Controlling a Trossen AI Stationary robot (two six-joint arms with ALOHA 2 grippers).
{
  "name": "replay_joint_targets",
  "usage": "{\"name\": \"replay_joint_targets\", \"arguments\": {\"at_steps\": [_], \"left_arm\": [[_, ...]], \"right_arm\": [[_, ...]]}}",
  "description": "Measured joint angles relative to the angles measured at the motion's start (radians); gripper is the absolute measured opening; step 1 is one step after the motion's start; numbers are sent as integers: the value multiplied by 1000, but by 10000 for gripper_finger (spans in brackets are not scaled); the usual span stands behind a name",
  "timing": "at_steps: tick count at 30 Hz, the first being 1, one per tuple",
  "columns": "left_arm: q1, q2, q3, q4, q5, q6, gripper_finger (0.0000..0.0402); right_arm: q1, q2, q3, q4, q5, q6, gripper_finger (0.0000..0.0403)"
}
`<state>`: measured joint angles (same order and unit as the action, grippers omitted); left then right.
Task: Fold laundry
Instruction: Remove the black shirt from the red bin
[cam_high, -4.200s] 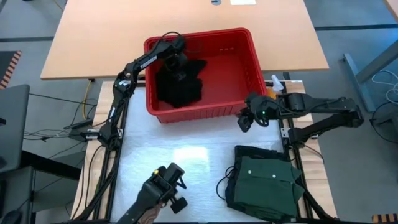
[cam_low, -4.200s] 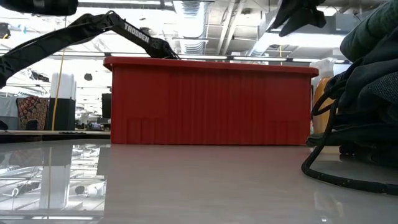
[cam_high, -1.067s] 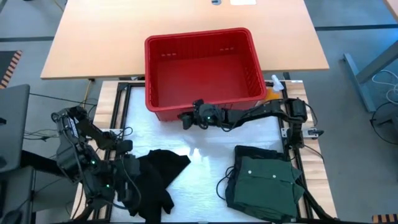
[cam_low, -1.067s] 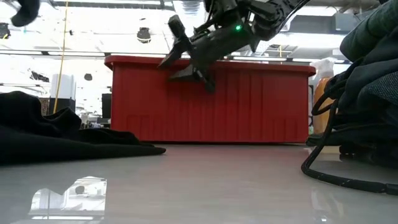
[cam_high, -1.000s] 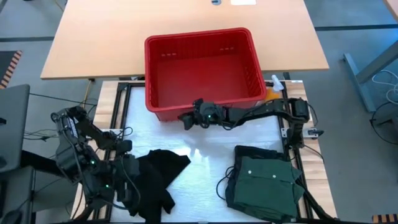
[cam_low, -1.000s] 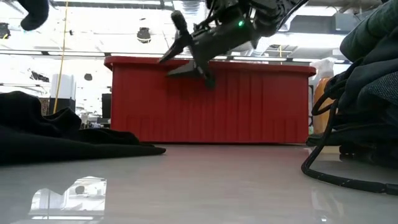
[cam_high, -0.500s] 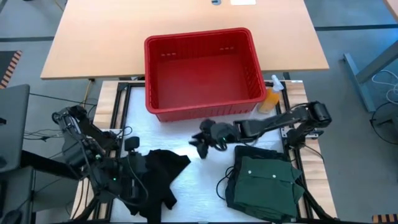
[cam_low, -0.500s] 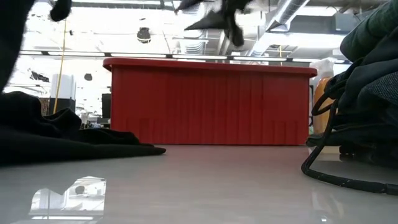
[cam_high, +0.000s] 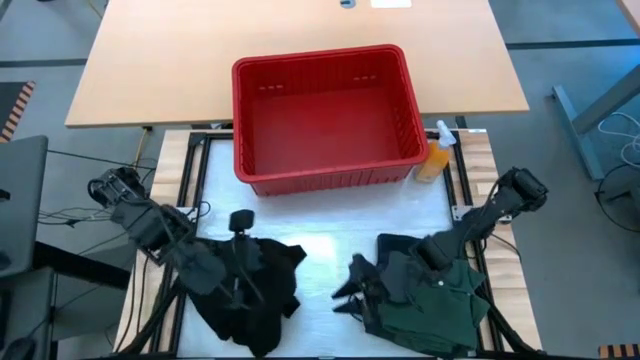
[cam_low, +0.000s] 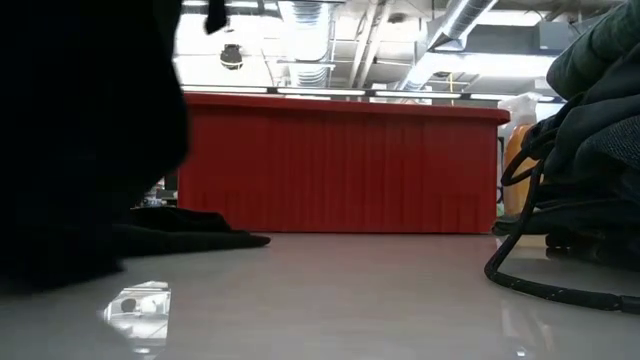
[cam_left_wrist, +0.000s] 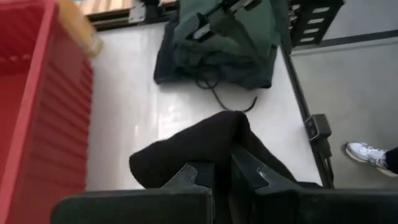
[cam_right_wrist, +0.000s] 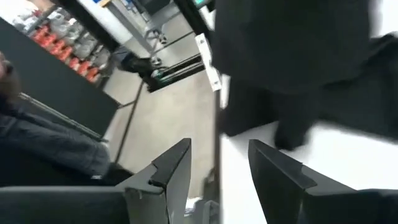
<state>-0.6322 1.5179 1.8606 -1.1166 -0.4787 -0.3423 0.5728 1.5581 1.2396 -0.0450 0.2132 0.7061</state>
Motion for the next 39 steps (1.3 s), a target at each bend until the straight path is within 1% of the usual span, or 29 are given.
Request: {"name": "replay_joint_targets", "arguments": {"at_steps": [3, 5, 9, 11, 12, 15, 18, 20, 22, 23, 25, 29, 32, 34, 36, 37, 39], "left_arm": [[30, 13, 0, 59, 52, 61, 0], [54, 21, 0, 85, 62, 80, 0], [83, 23, 0, 88, 41, 48, 0], [88, 22, -1, 113, -4, 12, 0], [86, 21, -19, 155, -33, -6, 0], [81, 3, -146, 322, -94, -52, 0], [84, -22, -291, 438, -61, -159, 0], [91, -46, -356, 549, -29, -192, 0], [95, -76, -390, 636, 2, -194, 0], [95, -88, -395, 650, 6, -193, 0], [93, -112, -398, 625, -2, -200, 0], [61, -177, -401, 566, -87, -231, 0], [33, -225, -400, 547, -156, -225, 0], [21, -242, -413, 541, -191, -215, 0], [15, -256, -433, 526, -213, -211, 0], [15, -264, -445, 524, -218, -210, 0], [17, -277, -466, 526, -220, -211, 0]], "right_arm": [[42, 0, 0, 28, 53, 41, 187], [72, 0, 0, 72, 107, 30, 187], [122, 0, -1, 155, 214, -36, 187], [137, 0, -1, 157, 291, -58, 187], [138, 0, -1, 151, 338, -60, 187], [136, 0, -1, 119, 451, -37, 187], [126, 0, -1, 62, 497, 60, 187], [127, 0, -1, 22, 538, 176, 187], [121, 0, -1, -38, 551, 290, 190], [117, 0, -1, -66, 547, 319, 193], [112, 1, -1, -130, 545, 364, 203], [94, 1, -1, -165, 546, 442, 233], [74, 1, -1, -161, 515, 469, 255], [64, 1, -1, -152, 499, 431, 263], [55, 1, -1, -145, 499, 352, 265], [53, 1, -1, -145, 508, 292, 265], [55, 1, -1, -146, 515, 119, 265]]}}
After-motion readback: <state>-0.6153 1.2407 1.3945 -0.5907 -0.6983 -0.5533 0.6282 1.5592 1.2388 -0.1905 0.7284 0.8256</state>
